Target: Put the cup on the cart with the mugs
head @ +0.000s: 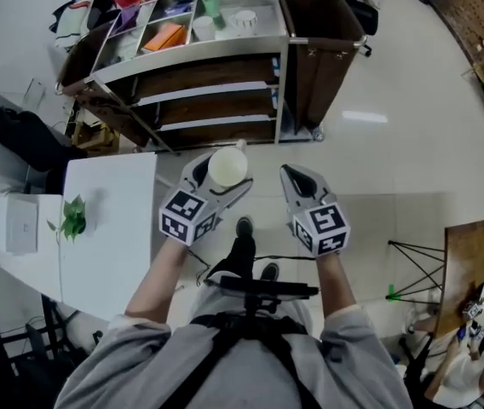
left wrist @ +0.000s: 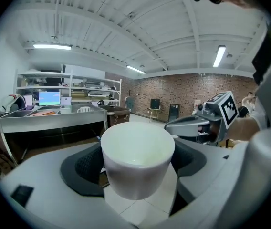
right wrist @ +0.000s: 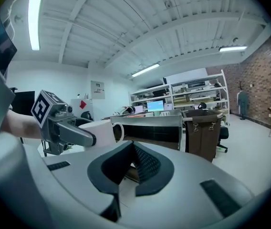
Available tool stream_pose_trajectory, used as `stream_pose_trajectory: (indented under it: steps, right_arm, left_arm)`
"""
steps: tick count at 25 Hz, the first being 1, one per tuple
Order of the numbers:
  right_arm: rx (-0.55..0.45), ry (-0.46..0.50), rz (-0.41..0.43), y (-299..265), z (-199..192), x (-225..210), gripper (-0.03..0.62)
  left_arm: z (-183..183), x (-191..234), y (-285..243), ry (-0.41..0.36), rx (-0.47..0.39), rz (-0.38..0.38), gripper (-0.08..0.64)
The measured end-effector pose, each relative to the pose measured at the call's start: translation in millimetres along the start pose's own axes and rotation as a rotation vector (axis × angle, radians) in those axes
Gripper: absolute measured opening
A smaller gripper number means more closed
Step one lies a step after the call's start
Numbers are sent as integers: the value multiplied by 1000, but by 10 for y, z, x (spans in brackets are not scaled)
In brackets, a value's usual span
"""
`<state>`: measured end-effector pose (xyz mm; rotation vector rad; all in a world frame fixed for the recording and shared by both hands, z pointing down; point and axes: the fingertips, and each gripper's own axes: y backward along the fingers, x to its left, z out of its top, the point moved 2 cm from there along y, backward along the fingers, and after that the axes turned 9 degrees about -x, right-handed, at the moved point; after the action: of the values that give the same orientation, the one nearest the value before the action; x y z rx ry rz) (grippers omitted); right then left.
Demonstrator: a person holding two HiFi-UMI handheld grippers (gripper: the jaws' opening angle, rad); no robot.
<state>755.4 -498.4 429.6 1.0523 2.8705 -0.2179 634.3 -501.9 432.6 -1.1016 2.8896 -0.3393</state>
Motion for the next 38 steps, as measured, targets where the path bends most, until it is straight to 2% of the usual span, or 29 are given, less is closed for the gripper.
stream_pose_trajectory:
  steps: [6,11,17,24,33,38]
  right_arm:
    - [22,40,15,-809,118,-283,3]
    - [8,59,7,-1400,348,-472,3]
    - [-28,70,22,-1964,720,-581,3]
    - [-55,79,80,-2418,1197,-854,3]
    - [-80,90,158,-3023,1750,-1511,3]
    - [-77,106,194,-3346,1959,-1863,3]
  left_arm:
    - [55,701,-328,29,-7,-9,419]
    - [248,1199,-574,38,-21,-33,419]
    - [789,1745,-896,-11,-54,-67,419]
    - [1509,2152,-1335,-73,-66,-118,419]
    - [2248,2834,-2345,-99,-89,-96,419]
    - [2479,3182,-2942,-110,-100,-74,419]
